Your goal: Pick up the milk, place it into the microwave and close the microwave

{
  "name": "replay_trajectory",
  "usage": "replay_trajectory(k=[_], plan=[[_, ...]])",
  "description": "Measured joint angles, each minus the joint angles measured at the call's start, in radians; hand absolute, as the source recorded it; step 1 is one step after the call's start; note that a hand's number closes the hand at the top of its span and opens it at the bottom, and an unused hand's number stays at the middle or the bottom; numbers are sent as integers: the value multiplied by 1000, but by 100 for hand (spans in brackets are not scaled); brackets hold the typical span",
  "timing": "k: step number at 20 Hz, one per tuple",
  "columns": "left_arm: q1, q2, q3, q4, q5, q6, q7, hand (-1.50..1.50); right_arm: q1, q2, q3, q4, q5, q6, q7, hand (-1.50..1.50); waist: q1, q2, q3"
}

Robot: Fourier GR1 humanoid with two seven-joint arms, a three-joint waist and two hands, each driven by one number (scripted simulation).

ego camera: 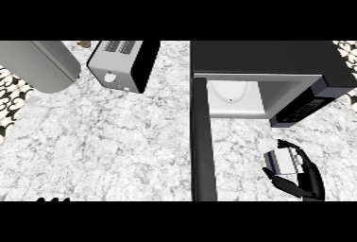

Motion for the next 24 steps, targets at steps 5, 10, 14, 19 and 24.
replay_trajectory(k=[5,10,14,19,24], plan=[[28,13,0,-13,11,-13,-13,-150,-50,10,-15,45,14,-67,-22,150,4,1,0],[3,7,-2,13,14,-16,-18,-150,-100,8,-48,79,-1,-95,-34,150,4,2,1],[3,3,-9,18,4,-8,-25,-150,-133,34,-62,81,-18,-107,-39,150,3,2,1],[13,6,-19,11,-1,-9,-30,-150,-187,57,-91,105,-40,-133,-42,150,6,3,2],[13,10,-11,23,13,-14,-36,-150,-171,85,-81,60,-45,-148,-43,150,-2,0,1]])
